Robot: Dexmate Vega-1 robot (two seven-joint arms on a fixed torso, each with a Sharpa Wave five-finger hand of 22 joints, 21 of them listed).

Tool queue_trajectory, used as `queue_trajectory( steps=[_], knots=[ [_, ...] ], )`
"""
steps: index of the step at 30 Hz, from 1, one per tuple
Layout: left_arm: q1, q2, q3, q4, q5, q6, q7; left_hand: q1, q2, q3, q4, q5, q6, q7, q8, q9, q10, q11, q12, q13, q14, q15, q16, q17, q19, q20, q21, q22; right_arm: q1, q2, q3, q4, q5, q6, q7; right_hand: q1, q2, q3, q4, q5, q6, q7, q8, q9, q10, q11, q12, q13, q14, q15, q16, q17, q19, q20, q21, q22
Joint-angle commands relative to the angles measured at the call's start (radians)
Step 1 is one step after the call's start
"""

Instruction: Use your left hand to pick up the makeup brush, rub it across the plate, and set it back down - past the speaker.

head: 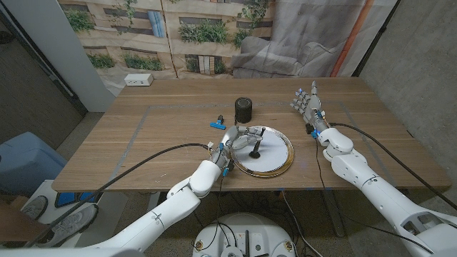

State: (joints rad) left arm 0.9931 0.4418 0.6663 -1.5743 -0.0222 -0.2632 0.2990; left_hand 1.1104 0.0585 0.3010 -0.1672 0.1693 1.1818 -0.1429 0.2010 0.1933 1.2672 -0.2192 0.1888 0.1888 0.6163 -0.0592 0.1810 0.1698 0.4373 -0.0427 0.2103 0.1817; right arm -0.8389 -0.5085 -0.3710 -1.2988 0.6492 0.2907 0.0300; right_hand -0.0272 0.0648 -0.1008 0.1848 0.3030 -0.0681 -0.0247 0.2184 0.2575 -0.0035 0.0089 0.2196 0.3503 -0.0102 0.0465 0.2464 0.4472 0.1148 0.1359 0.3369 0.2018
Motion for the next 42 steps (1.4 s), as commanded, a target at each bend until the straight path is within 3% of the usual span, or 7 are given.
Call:
queue_trajectory(
  steps=[1,27,42],
  knots=[
    [-0.001,0.006,-0.01,0.004,0.013,-0.005,0.019,0.007,0.009,-0.003,0.0,0.005,0.0,0.003,0.006,0.001,-0.002,-0.007,0.007,0.003,0.0,-0.166,0.003,0.003,0.001,-0.06,0.004,0.002,0.0,0.0,0.0,-0.001,0.0,0.0,0.0,0.005,0.1,0.0,0.005,0.005,-0.009,0.0,0.005,0.002,-0.005,0.003,0.007,0.003,0.0,0.012,0.003,0.005,0.003,0.007,0.005,0.006],
    [-0.023,0.003,-0.011,0.05,0.058,-0.048,0.037,0.009,0.011,-0.008,0.001,0.006,-0.002,0.003,0.005,0.001,-0.001,-0.007,0.008,0.003,0.002,-0.166,0.003,0.003,0.001,-0.059,0.004,0.002,0.0,0.0,0.0,0.0,0.0,0.0,0.0,0.005,0.1,0.0,0.005,0.005,-0.008,-0.001,0.005,0.002,-0.006,0.003,0.006,0.003,0.0,0.013,0.003,0.005,0.002,0.007,0.005,0.006],
    [0.007,0.021,0.011,0.008,0.05,-0.028,-0.002,0.011,0.011,-0.011,0.001,0.006,-0.002,0.002,0.006,0.001,-0.004,-0.007,0.007,0.003,0.003,-0.166,0.003,0.003,0.001,-0.059,0.004,0.002,0.0,0.0,0.0,0.0,0.0,0.0,0.0,0.005,0.1,0.0,0.005,0.005,-0.008,0.0,0.005,0.002,-0.005,0.006,0.007,0.003,0.0,0.011,0.003,0.005,0.002,0.007,0.005,0.006]
  ],
)
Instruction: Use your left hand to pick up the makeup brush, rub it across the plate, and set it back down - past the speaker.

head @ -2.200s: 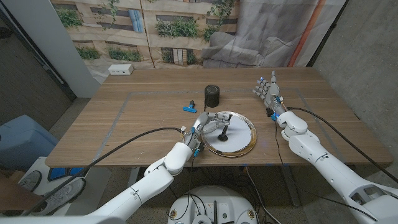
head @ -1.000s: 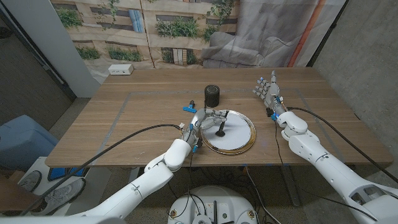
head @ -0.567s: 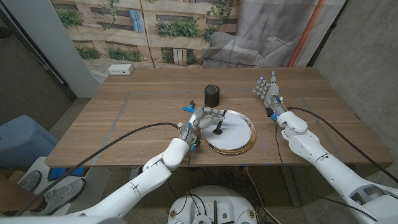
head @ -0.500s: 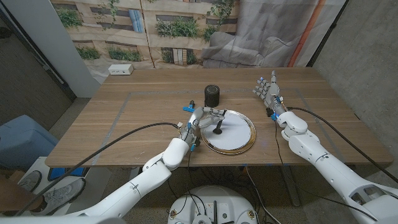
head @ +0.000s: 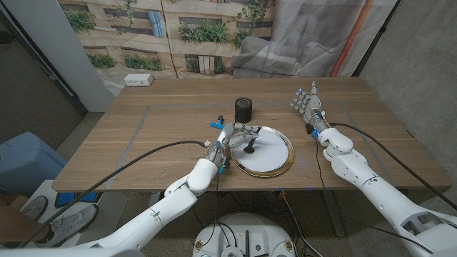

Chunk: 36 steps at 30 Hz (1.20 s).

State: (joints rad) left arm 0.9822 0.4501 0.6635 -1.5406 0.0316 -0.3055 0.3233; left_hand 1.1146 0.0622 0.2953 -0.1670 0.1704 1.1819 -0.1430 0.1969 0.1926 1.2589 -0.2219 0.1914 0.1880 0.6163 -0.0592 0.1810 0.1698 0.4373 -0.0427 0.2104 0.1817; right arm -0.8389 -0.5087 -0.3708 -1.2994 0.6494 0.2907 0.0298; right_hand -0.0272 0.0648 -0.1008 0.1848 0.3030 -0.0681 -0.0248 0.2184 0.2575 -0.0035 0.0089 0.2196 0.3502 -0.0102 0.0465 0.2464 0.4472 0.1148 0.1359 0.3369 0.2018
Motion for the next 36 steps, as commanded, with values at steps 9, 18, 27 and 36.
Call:
queue_trajectory(
  steps=[9,18,27,36],
  knots=[
    [0.026,0.014,0.019,-0.037,-0.006,0.017,-0.035,0.008,0.009,-0.006,0.001,0.005,-0.003,0.003,0.01,0.002,0.005,-0.004,0.005,0.004,0.003,-0.167,0.003,0.003,0.001,-0.059,0.004,0.002,0.0,0.0,0.0,0.001,0.0,0.0,0.0,0.005,0.1,0.0,0.005,0.004,-0.009,0.0,0.005,0.002,-0.005,0.003,0.007,0.004,0.0,0.011,0.003,0.005,0.002,0.007,0.005,0.006],
    [0.027,0.021,0.025,-0.042,-0.007,0.013,-0.052,0.008,0.008,-0.008,0.001,0.005,-0.002,0.004,0.01,0.002,0.005,-0.004,0.005,0.004,0.003,-0.166,0.003,0.003,0.002,-0.059,0.004,0.002,0.0,0.0,0.0,0.0,0.0,0.0,0.0,0.005,0.1,0.0,0.005,0.004,-0.009,-0.001,0.004,0.002,-0.005,0.005,0.007,0.004,0.0,0.011,0.003,0.005,0.002,0.007,0.005,0.006],
    [0.033,0.019,0.031,-0.049,-0.011,0.008,-0.063,0.009,0.008,-0.01,0.001,0.004,-0.003,0.004,0.01,0.002,0.005,-0.004,0.005,0.004,0.003,-0.166,0.003,0.003,0.002,-0.06,0.004,0.001,0.0,0.0,0.0,0.0,0.0,0.0,0.0,0.005,0.1,0.0,0.005,0.005,-0.007,-0.001,0.005,0.002,-0.005,0.003,0.007,0.003,0.0,0.011,0.003,0.005,0.002,0.007,0.005,0.006],
    [0.037,0.018,0.028,-0.05,-0.01,0.006,-0.06,0.01,0.009,-0.011,0.001,0.004,-0.003,0.003,0.01,0.002,0.005,-0.004,0.005,0.004,0.003,-0.166,0.003,0.003,0.002,-0.059,0.004,0.002,0.0,0.0,0.0,0.0,0.0,0.0,0.0,0.005,0.1,0.0,0.005,0.004,-0.008,-0.001,0.005,0.002,-0.004,0.003,0.007,0.004,0.0,0.011,0.003,0.005,0.003,0.007,0.005,0.006]
  ],
)
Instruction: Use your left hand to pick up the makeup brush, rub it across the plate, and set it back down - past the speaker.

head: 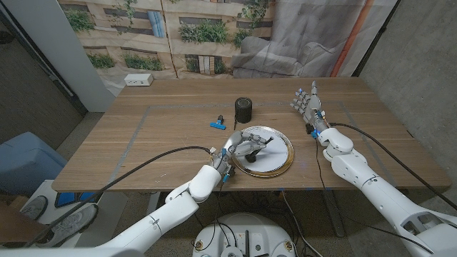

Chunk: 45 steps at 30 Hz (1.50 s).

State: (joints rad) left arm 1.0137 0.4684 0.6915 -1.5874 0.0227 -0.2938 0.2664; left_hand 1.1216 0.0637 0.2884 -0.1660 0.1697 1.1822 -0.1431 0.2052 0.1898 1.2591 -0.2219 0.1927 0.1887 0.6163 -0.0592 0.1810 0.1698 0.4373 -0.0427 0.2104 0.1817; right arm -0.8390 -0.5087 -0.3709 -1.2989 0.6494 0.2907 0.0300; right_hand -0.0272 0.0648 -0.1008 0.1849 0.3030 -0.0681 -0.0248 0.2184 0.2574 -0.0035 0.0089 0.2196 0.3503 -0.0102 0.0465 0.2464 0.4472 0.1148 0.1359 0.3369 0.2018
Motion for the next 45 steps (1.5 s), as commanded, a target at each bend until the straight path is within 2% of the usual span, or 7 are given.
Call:
queue_trajectory(
  steps=[1,24,45],
  knots=[
    [0.004,0.0,-0.004,-0.002,0.002,-0.003,0.004,0.003,0.009,-0.004,0.0,0.005,-0.004,0.004,0.001,0.004,0.005,-0.004,0.004,0.003,0.003,-0.166,0.003,0.003,0.002,-0.059,0.004,0.002,0.0,0.0,0.0,-0.001,0.0,0.0,0.0,0.005,0.1,0.0,0.005,0.005,-0.008,0.0,0.005,0.002,-0.004,0.004,0.007,0.004,0.0,0.011,0.003,0.005,0.002,0.007,0.005,0.006],
    [-0.044,-0.023,-0.02,0.077,0.0,-0.034,0.02,0.003,0.01,-0.008,0.001,0.005,-0.004,0.004,0.002,0.004,0.005,-0.004,0.004,0.003,0.004,-0.167,0.003,0.003,0.001,-0.059,0.004,0.001,0.0,0.0,0.0,-0.001,0.0,0.0,0.0,0.005,0.1,0.0,0.005,0.005,-0.007,-0.001,0.005,0.002,-0.005,0.004,0.007,0.003,0.0,0.011,0.003,0.005,0.002,0.007,0.005,0.006],
    [-0.08,-0.037,-0.022,0.119,0.009,-0.044,0.036,0.005,0.01,-0.011,0.0,0.005,-0.001,0.003,0.003,0.004,0.006,-0.004,0.004,0.003,0.004,-0.167,0.003,0.003,0.002,-0.06,0.005,0.001,0.0,0.0,0.0,0.0,0.0,0.0,0.0,0.005,0.1,0.0,0.005,0.005,-0.008,-0.001,0.005,0.002,-0.005,0.003,0.007,0.003,0.0,0.011,0.003,0.005,0.002,0.008,0.005,0.006]
  ],
)
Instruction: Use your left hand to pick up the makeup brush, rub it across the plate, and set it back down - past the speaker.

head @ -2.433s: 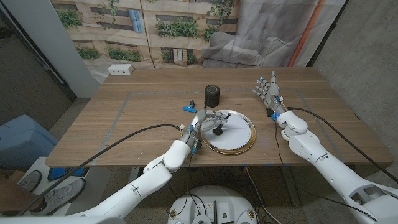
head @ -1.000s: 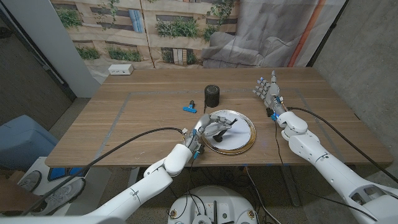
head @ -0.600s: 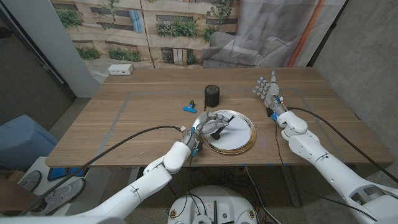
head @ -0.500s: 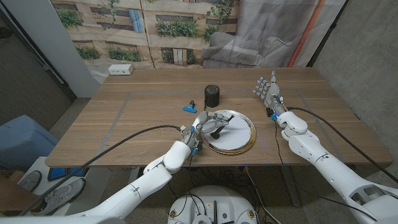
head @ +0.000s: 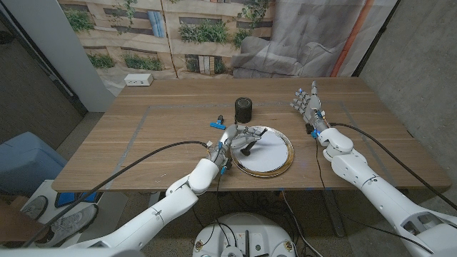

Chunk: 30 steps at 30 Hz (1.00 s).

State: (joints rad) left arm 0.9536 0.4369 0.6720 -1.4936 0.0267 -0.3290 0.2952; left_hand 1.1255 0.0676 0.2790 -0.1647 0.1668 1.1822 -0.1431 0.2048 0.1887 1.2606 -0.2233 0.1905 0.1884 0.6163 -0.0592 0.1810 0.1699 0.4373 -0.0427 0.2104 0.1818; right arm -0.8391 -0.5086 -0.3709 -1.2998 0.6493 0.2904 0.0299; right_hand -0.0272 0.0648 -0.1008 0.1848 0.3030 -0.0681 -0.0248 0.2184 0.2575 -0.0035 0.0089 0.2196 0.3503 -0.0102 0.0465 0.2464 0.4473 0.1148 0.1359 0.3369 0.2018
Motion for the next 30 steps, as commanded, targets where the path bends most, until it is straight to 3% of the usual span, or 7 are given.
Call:
queue_trajectory(
  steps=[1,30],
  knots=[
    [-0.02,-0.005,-0.003,0.025,0.005,-0.009,0.007,0.001,0.006,-0.002,-0.001,0.008,-0.001,0.003,0.004,0.005,0.005,-0.003,0.006,0.003,0.004,-0.167,0.002,0.003,0.002,-0.06,0.004,0.001,0.0,0.0,0.0,0.001,0.0,0.001,0.0,0.005,0.1,0.0,0.005,0.005,-0.007,-0.001,0.005,0.002,-0.005,0.003,0.007,0.003,0.0,0.011,0.003,0.005,0.002,0.007,0.005,0.006],
    [-0.027,-0.005,-0.01,0.021,0.007,-0.04,0.01,0.004,0.008,-0.006,-0.001,0.008,-0.003,0.004,0.003,0.005,0.004,-0.003,0.006,0.003,0.004,-0.167,0.002,0.003,0.001,-0.059,0.004,0.001,0.0,0.0,0.0,0.0,0.0,0.0,0.0,0.005,0.1,-0.001,0.005,0.005,-0.009,0.0,0.005,0.002,-0.004,0.003,0.007,0.003,0.0,0.011,0.003,0.005,0.002,0.006,0.005,0.006]
  ],
)
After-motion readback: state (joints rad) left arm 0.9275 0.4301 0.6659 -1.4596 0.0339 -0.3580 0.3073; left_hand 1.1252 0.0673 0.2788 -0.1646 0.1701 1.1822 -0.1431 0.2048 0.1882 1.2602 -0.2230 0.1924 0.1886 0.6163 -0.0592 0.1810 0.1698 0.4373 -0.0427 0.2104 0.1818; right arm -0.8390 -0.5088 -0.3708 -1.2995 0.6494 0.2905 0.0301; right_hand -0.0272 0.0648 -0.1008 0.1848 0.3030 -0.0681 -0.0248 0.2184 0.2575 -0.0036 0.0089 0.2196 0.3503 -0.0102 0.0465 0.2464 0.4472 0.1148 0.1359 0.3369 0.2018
